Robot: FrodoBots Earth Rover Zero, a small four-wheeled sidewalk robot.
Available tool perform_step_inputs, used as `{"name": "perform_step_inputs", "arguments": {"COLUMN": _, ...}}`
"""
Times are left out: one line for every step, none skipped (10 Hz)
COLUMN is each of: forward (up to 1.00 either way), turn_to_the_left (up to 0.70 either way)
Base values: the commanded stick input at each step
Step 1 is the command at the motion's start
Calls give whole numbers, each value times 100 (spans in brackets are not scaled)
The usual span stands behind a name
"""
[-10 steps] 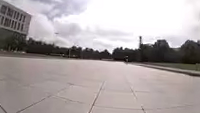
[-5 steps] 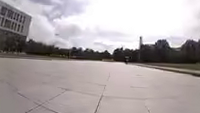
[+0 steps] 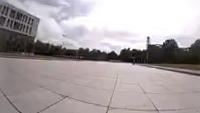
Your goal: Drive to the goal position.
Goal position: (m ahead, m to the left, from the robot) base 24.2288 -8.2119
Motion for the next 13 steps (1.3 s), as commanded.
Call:
{"name": "perform_step_inputs", "arguments": {"forward": 70, "turn_to_the_left": 0}}
{"name": "perform_step_inputs", "arguments": {"forward": 70, "turn_to_the_left": 0}}
{"name": "perform_step_inputs", "arguments": {"forward": 70, "turn_to_the_left": 0}}
{"name": "perform_step_inputs", "arguments": {"forward": 70, "turn_to_the_left": 0}}
{"name": "perform_step_inputs", "arguments": {"forward": 70, "turn_to_the_left": 0}}
{"name": "perform_step_inputs", "arguments": {"forward": 70, "turn_to_the_left": 0}}
{"name": "perform_step_inputs", "arguments": {"forward": 70, "turn_to_the_left": 0}}
{"name": "perform_step_inputs", "arguments": {"forward": 70, "turn_to_the_left": 0}}
{"name": "perform_step_inputs", "arguments": {"forward": 70, "turn_to_the_left": 0}}
{"name": "perform_step_inputs", "arguments": {"forward": 70, "turn_to_the_left": 0}}
{"name": "perform_step_inputs", "arguments": {"forward": 70, "turn_to_the_left": 0}}
{"name": "perform_step_inputs", "arguments": {"forward": 70, "turn_to_the_left": 0}}
{"name": "perform_step_inputs", "arguments": {"forward": 70, "turn_to_the_left": -15}}
